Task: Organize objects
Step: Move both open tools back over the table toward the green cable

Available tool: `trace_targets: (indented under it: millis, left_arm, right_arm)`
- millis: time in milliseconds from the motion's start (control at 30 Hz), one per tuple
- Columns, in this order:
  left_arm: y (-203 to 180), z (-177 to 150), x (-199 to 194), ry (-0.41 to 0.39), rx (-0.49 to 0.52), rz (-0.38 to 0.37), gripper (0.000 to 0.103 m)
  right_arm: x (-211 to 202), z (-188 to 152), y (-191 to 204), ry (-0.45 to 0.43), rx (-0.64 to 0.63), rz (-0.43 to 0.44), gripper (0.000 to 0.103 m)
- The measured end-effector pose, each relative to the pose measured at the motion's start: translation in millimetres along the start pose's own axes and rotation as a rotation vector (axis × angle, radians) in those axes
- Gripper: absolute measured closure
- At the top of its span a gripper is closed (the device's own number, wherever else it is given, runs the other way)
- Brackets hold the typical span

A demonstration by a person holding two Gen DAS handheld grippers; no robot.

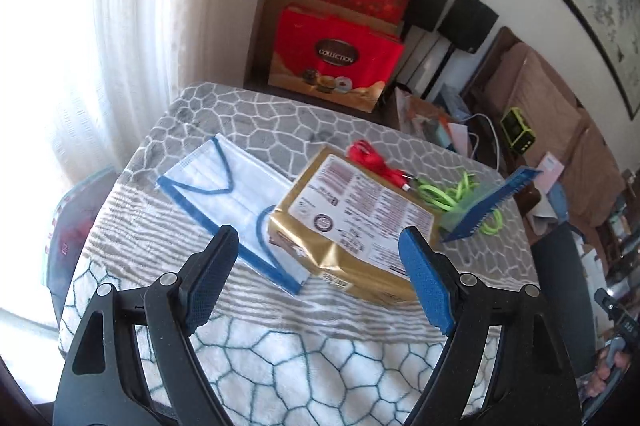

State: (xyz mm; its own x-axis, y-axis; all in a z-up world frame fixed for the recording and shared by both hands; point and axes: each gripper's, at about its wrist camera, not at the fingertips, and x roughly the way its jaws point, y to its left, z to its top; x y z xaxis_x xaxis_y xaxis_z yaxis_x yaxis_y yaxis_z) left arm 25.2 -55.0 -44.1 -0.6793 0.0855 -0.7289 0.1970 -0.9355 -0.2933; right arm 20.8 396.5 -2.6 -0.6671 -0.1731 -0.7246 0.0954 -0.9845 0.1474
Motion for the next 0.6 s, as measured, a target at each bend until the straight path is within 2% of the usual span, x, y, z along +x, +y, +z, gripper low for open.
trace_targets:
  millis: [267, 500, 533, 600]
  left_arm:
    - [21.5, 18.8, 0.4, -0.021, -0.038, -0.007, 0.023]
    - [14.4, 15.8, 9.9, 0.011, -0.007, -0.04, 0.023]
    - [12.7, 14.5, 11.6, 0.017, -0.003, -0.038, 0.023]
    - [6.9, 14.3, 14.1, 0.03, 0.0, -0.049, 0.023]
  right_arm:
    - [35.6, 11.4, 34.5, 0.043, -0.083, 0.028, 0.002]
    - [64.1, 19.2, 66.6, 0.072, -0.128, 0.108, 0.002]
    - [64.8, 21.8, 70.9, 0.074, -0.133, 0.126, 0.002]
    - [63.1, 31.6, 76.2, 0.095, -0.107, 0.238, 0.002]
